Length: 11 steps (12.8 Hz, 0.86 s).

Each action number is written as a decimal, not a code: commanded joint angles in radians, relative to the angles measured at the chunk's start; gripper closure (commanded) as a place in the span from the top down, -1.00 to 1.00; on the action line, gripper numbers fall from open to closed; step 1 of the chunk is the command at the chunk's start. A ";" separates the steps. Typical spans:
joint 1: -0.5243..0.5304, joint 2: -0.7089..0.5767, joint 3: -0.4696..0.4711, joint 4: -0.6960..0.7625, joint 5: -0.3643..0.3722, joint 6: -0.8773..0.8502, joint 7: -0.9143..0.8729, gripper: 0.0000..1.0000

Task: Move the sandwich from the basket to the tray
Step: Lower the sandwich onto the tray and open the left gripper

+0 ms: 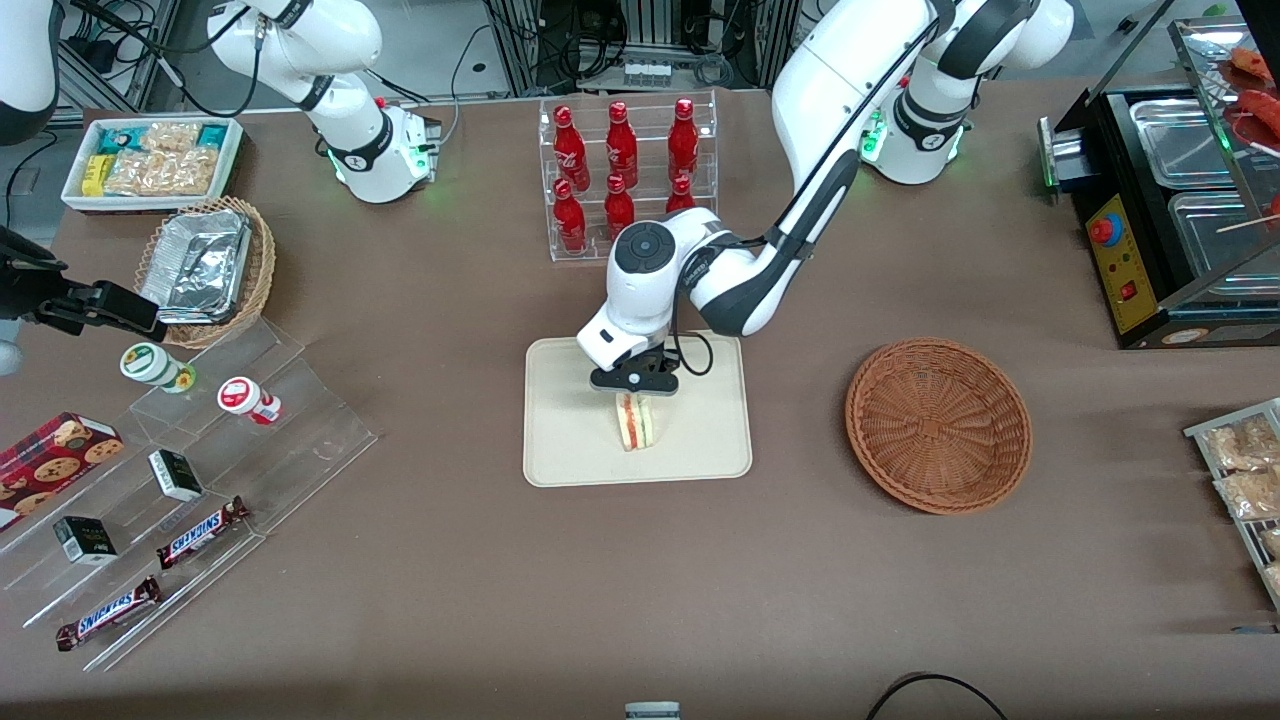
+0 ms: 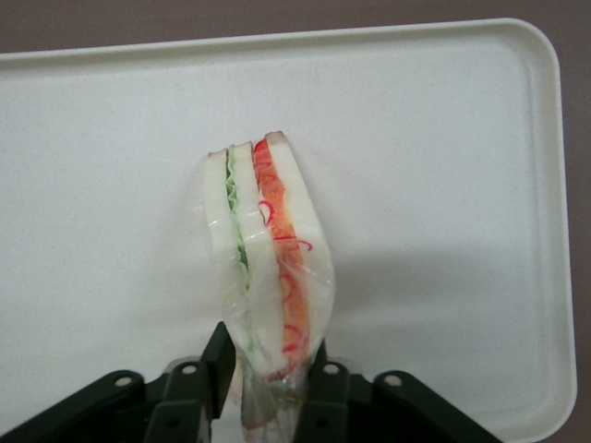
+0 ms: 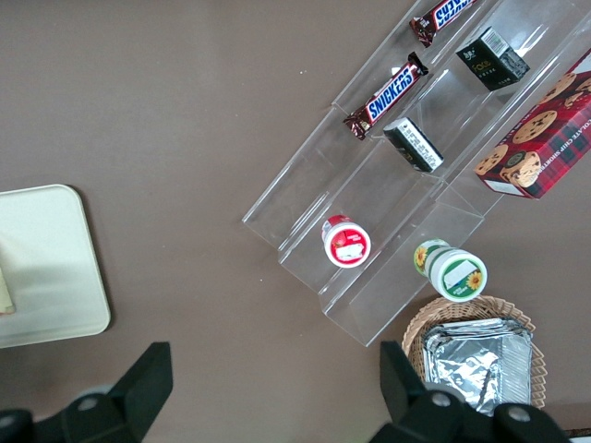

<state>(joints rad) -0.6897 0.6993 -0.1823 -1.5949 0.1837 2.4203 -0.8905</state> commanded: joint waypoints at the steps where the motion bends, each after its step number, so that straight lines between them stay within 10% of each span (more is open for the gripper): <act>1: -0.008 -0.018 0.014 0.049 0.005 -0.012 -0.013 1.00; 11: 0.178 -0.384 0.032 0.073 -0.046 -0.414 -0.096 1.00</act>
<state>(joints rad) -0.5667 0.3932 -0.1491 -1.4941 0.1531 2.0622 -0.9690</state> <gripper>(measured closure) 0.000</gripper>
